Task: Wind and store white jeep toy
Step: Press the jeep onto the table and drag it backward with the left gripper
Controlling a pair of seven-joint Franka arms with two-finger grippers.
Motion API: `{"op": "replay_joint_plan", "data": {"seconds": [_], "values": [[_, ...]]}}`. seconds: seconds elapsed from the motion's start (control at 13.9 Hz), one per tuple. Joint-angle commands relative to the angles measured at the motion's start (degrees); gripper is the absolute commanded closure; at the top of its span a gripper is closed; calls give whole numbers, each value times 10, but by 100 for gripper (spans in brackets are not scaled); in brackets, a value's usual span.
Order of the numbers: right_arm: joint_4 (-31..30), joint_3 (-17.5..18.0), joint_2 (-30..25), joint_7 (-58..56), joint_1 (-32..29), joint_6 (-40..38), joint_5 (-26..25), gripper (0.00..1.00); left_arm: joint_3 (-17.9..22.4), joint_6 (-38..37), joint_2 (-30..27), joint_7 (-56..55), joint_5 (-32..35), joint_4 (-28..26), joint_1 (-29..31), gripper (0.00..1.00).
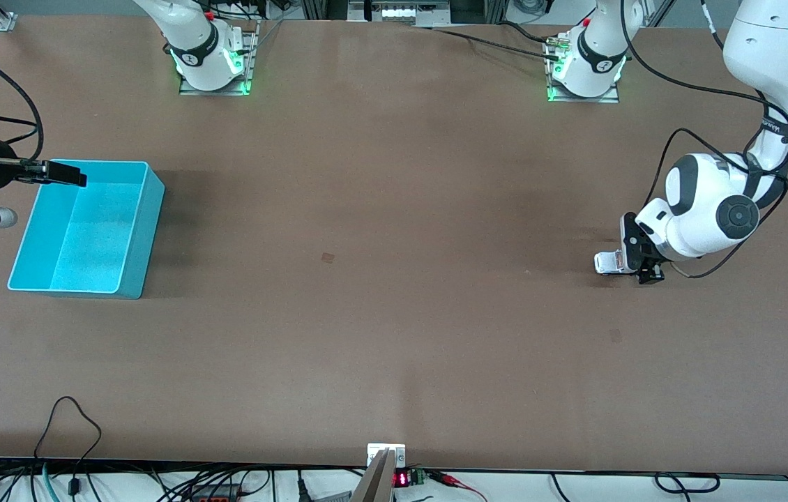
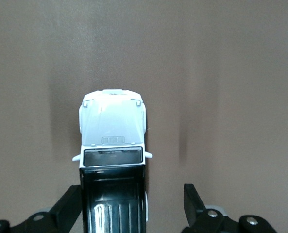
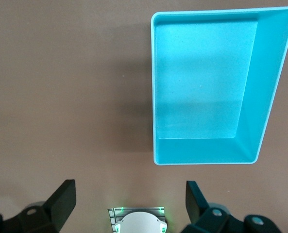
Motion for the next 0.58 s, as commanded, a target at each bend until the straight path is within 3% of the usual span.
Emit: {"op": "replay_joint_plan", "data": {"seconds": [0.0, 0.29, 0.36, 0.5], "values": [[4, 3, -2, 5, -2, -8, -1, 0, -4, 8, -4, 9, 10, -8, 5, 19], [4, 3, -2, 3, -3, -9, -1, 0, -4, 8, -4, 10, 10, -8, 4, 31], [4, 3, -2, 2, -3, -9, 0, 0, -4, 10, -4, 9, 10, -8, 4, 40], [4, 3, -2, 3, -3, -8, 0, 0, -4, 22, -4, 9, 10, -8, 4, 47]]}}
